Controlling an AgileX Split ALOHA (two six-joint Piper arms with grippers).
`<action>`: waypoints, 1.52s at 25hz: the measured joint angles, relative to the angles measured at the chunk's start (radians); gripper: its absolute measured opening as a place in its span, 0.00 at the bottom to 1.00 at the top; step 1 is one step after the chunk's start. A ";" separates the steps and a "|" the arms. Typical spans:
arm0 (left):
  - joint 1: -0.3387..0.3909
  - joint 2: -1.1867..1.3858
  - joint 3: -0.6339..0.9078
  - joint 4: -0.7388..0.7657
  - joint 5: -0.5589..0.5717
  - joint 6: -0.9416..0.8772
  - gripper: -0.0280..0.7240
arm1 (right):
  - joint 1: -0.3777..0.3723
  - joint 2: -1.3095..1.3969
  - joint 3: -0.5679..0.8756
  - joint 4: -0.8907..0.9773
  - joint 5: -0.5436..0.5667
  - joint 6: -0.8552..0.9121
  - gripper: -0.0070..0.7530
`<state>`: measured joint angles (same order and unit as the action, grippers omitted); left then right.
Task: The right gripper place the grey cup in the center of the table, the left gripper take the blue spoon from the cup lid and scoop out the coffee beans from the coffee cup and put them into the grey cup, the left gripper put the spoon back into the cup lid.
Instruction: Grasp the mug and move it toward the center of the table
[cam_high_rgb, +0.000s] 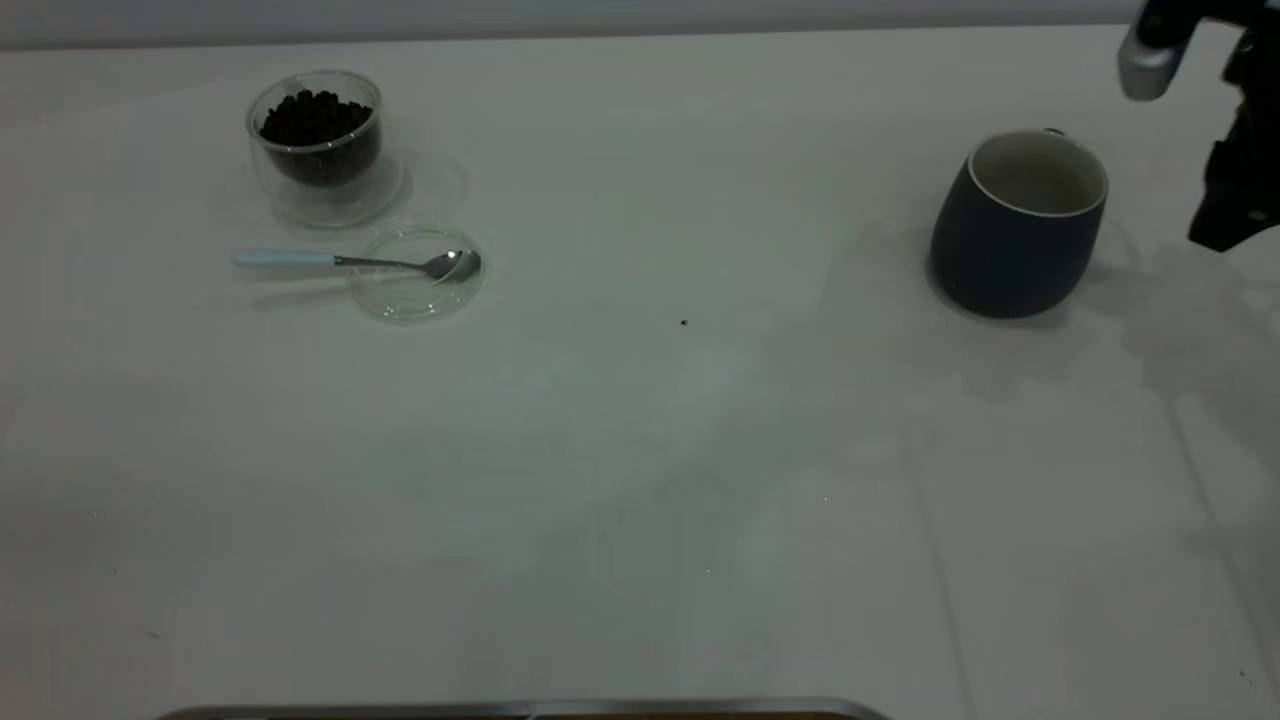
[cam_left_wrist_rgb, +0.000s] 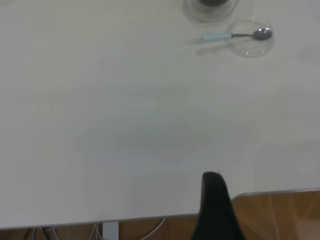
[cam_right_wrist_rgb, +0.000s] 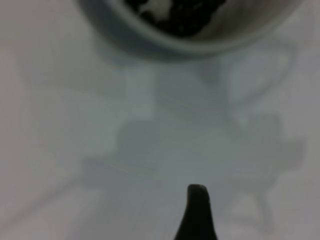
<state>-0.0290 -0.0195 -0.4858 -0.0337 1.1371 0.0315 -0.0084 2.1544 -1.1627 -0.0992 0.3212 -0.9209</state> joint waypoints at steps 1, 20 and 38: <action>0.000 0.000 0.000 0.000 0.000 0.000 0.82 | 0.000 0.023 -0.018 0.000 -0.008 -0.004 0.87; 0.000 0.000 0.000 0.000 0.000 0.000 0.82 | 0.260 0.148 -0.098 0.000 -0.104 -0.070 0.79; 0.000 0.000 0.000 0.000 0.000 -0.001 0.82 | 0.518 0.151 -0.098 0.020 -0.293 0.084 0.79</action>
<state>-0.0290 -0.0195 -0.4858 -0.0337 1.1371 0.0305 0.5093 2.3056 -1.2607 -0.0790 0.0283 -0.8369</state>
